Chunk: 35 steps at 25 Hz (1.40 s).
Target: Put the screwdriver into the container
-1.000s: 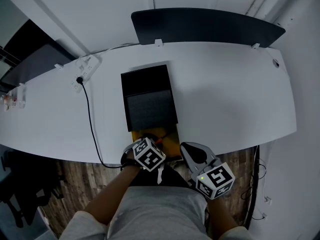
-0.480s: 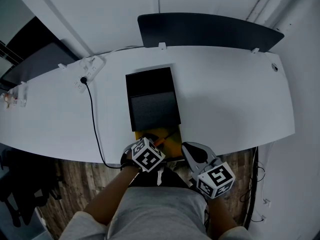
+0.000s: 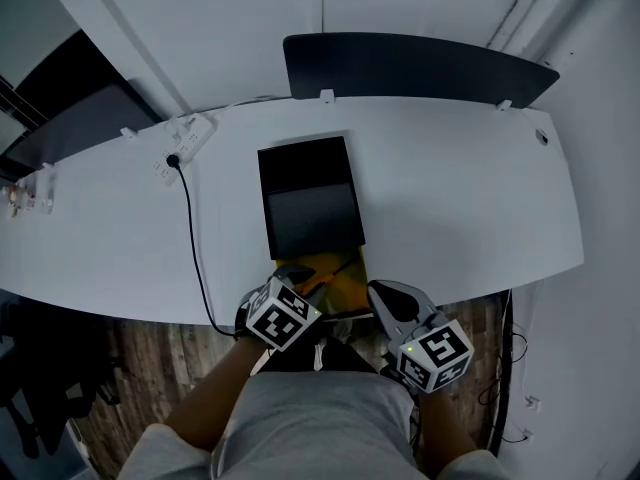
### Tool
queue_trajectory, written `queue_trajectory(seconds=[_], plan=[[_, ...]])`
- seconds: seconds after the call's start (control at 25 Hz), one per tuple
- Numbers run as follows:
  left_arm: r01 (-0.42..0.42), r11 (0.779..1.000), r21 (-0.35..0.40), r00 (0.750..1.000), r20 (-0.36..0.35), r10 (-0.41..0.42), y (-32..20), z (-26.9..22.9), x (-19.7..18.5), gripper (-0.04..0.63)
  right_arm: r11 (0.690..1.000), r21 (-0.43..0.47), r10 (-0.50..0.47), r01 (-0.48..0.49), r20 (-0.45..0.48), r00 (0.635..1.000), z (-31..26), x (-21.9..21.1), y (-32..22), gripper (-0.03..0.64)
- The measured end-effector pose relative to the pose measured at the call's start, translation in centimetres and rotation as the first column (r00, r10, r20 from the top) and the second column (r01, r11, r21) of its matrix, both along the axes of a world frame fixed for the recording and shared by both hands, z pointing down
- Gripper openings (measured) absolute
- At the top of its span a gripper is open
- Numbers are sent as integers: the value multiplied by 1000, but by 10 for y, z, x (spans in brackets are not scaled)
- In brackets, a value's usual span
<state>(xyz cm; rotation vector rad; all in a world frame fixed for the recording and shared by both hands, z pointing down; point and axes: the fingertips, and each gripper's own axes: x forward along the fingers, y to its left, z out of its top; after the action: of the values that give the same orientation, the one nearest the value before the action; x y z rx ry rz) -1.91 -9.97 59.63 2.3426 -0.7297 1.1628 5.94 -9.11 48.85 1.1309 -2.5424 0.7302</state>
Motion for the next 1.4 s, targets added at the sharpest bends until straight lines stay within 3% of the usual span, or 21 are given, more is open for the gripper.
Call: queue_trajectory(seconds=[0.24, 0.4, 0.64, 1.08, 1.4], plan=[[154, 984, 90, 976, -172, -137, -11, -54, -15, 35, 1000, 30, 3, -2, -19, 1000, -14, -3, -2, 15], [202, 966, 162, 951, -269, -154, -13, -90, -22, 2, 999, 53, 4, -3, -21, 1000, -23, -7, -2, 14], [365, 909, 204, 858, -453, -243, -4, -135, -42, 2, 997, 68, -23, 24, -21, 1000, -35, -18, 1, 15], [461, 857, 229, 823, -471, -317, 13, -143, -70, 2, 996, 63, -69, 70, -11, 998, -41, -33, 5, 14], [467, 854, 230, 823, -467, -325, 10, -147, -71, 2, 994, 62, -91, 93, -33, 995, -40, -36, 4, 14]])
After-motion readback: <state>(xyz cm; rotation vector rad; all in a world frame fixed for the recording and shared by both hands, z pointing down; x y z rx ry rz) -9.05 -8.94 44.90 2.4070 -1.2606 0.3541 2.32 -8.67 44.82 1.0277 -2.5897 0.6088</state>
